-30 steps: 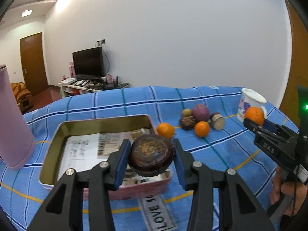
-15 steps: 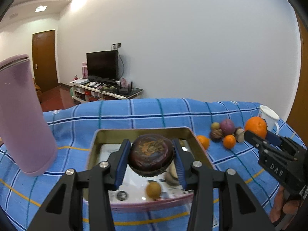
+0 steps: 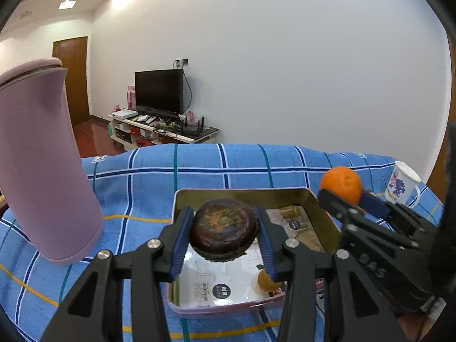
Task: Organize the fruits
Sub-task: 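Carry the orange and mangosteen over the tin box with both grippers, then open both grippers to drop the orange and mangosteen into the tin, then move both open grippers back toward the loose fruits on the cloth, then grasp the sliced taro piece with the right gripper while the left grasps an orange, then carry the taro slice and orange over the tin box with both grippers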
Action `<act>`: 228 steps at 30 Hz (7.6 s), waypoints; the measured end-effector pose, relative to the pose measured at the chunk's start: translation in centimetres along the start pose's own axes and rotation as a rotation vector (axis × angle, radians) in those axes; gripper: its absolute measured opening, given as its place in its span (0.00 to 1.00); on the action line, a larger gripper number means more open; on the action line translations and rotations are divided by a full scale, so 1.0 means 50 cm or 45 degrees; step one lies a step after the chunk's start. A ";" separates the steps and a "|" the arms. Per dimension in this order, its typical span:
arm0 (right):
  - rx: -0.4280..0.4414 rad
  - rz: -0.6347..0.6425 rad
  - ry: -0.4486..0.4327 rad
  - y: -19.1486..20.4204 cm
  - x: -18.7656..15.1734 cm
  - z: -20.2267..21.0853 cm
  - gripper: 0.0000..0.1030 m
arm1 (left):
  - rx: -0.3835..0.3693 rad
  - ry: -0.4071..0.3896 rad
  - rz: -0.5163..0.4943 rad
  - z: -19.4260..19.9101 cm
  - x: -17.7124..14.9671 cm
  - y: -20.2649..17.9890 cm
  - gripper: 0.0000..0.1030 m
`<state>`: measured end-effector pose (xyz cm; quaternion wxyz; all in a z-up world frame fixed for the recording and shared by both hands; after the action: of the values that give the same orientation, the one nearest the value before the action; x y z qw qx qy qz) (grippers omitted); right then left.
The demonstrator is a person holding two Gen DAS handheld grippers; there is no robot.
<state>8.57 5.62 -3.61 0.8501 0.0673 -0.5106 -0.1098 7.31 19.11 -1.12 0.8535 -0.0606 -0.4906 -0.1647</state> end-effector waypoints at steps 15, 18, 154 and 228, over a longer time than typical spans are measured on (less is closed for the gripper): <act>0.137 -0.074 0.099 -0.006 -0.019 -0.060 0.48 | -0.151 0.012 0.082 -0.011 -0.006 0.006 0.44; 0.174 -0.088 0.099 -0.005 -0.022 -0.053 0.48 | -0.164 0.000 0.105 -0.007 -0.005 0.012 0.44; -0.421 -0.122 -0.083 -0.436 0.023 0.123 0.65 | 0.295 -0.009 -0.217 0.008 -0.003 -0.287 0.98; -0.255 -0.160 0.111 -0.512 0.057 0.005 0.38 | 0.000 0.291 -0.138 -0.219 0.051 -0.506 0.39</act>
<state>6.63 -19.87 -6.87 0.8654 0.0185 -0.4544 -0.2104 8.82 -8.12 -5.98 0.8938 -0.0149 -0.3926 -0.2164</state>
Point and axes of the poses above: each gripper's, at about its wrist camera, not at the fingertips, and z roughly against the way its jaws point, y to its left, x to its top, the point moved 5 cm from there along -z, roughly the way its jaws point, and after that the axes turned 11 degrees about -z, right-handed, at the moved point
